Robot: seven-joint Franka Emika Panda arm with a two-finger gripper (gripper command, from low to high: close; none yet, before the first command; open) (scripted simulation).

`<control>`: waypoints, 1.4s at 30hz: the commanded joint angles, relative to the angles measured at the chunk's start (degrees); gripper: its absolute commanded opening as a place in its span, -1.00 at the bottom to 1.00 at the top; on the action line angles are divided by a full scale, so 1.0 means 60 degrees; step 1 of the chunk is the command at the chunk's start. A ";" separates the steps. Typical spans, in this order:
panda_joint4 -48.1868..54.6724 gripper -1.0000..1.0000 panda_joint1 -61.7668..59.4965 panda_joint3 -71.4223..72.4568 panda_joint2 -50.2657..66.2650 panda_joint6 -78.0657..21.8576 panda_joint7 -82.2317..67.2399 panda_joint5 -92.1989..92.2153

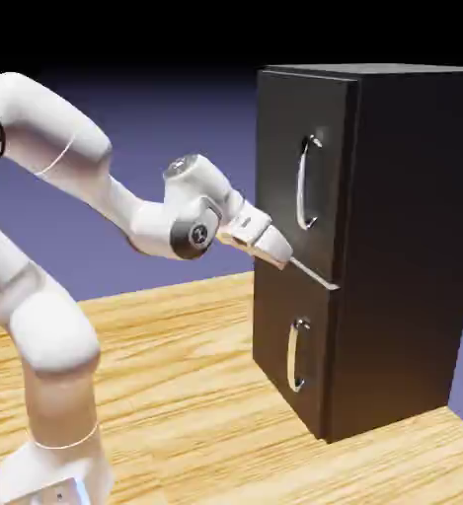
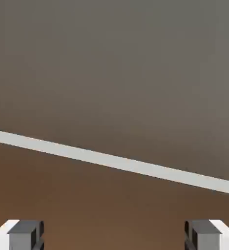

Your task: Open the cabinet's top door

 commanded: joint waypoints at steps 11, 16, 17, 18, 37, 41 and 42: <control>0.0213 0.00 0.1104 -0.1784 -0.1632 -0.0513 0.3021 -0.4569; 0.0309 0.00 0.1605 -0.2595 -0.2374 -0.0745 0.4394 -0.6645; 0.0329 0.00 0.1705 -0.2757 -0.2522 -0.0792 0.4669 -0.7061; 0.0348 0.00 0.1806 -0.2919 -0.2671 -0.0839 0.4943 -0.7476; 0.0715 0.00 0.3712 -0.6000 -0.5489 -0.1724 1.0161 -1.5366; 0.0793 0.00 0.4113 -0.6648 -0.6083 -0.1910 1.1259 -1.7028; 0.0812 0.00 0.4213 -0.6811 -0.6231 -0.1957 1.1534 -1.7443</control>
